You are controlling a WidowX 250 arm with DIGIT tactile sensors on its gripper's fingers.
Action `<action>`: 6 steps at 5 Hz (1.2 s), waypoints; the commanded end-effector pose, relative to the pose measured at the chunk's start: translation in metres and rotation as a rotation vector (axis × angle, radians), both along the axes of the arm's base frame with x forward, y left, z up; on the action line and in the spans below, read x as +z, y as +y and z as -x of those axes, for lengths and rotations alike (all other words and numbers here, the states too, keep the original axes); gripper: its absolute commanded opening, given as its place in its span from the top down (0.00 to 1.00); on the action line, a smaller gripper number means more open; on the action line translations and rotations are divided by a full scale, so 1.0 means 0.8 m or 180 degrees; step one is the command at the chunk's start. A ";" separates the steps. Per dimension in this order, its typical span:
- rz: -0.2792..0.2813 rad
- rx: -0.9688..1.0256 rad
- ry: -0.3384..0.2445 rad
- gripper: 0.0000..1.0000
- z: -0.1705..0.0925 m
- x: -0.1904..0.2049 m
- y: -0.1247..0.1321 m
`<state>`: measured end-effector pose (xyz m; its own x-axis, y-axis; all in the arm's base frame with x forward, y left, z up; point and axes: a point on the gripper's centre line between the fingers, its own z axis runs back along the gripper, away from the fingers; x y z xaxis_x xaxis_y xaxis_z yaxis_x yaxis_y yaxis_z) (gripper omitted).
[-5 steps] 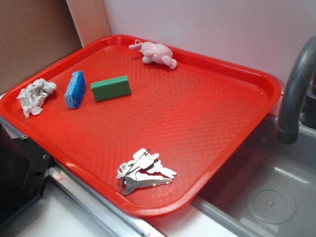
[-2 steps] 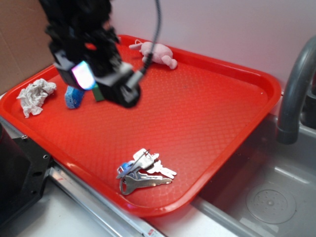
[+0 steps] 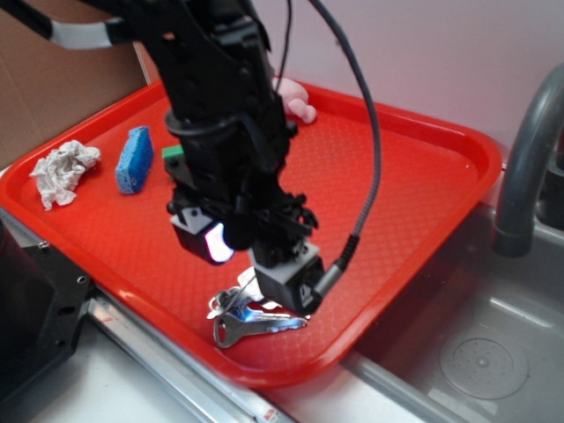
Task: Grab the silver keys.
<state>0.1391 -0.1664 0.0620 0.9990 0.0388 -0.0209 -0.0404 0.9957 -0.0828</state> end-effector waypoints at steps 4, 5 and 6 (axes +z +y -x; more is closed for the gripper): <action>-0.0252 -0.0391 0.0030 1.00 -0.013 -0.008 0.031; -0.0097 -0.0607 -0.0378 1.00 -0.017 0.044 0.050; -0.0142 -0.0299 -0.0659 1.00 -0.010 0.107 0.103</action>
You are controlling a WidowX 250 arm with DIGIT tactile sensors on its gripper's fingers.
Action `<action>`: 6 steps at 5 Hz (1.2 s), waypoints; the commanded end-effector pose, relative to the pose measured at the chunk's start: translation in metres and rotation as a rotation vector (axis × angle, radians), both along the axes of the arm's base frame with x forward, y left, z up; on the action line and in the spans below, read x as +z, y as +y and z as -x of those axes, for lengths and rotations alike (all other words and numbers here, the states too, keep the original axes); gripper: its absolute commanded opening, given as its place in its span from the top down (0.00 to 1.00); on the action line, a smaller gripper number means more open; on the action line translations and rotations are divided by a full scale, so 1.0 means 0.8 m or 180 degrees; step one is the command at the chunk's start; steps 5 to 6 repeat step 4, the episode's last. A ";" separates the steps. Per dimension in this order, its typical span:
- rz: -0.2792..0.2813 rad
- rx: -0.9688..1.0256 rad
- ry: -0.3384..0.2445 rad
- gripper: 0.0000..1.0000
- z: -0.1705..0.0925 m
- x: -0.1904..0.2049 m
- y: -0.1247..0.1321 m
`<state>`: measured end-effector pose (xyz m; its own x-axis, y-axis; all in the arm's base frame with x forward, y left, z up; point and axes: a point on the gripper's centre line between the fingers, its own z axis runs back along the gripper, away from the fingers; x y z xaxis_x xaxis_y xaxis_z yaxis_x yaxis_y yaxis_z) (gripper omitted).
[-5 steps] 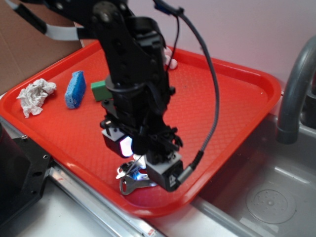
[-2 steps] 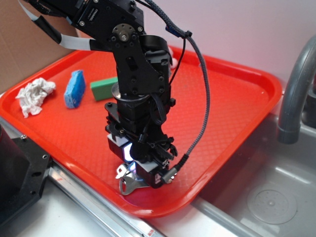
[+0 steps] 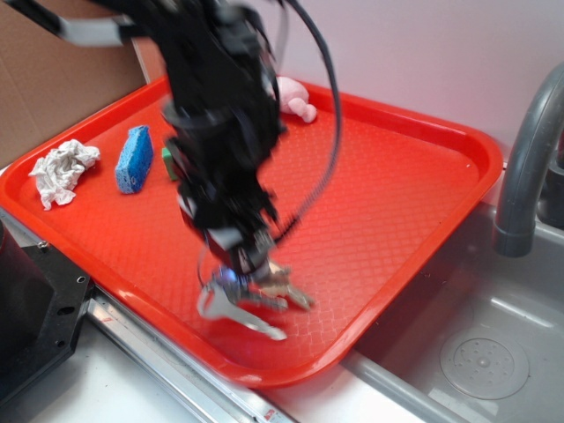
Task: Grab the silver keys.
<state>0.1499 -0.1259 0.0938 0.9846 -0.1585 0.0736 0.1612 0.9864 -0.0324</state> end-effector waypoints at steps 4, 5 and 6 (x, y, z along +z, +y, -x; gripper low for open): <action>0.0235 0.0404 -0.0466 1.00 -0.042 0.180 0.137; 0.0235 0.0404 -0.0466 1.00 -0.042 0.180 0.137; 0.0235 0.0404 -0.0466 1.00 -0.042 0.180 0.137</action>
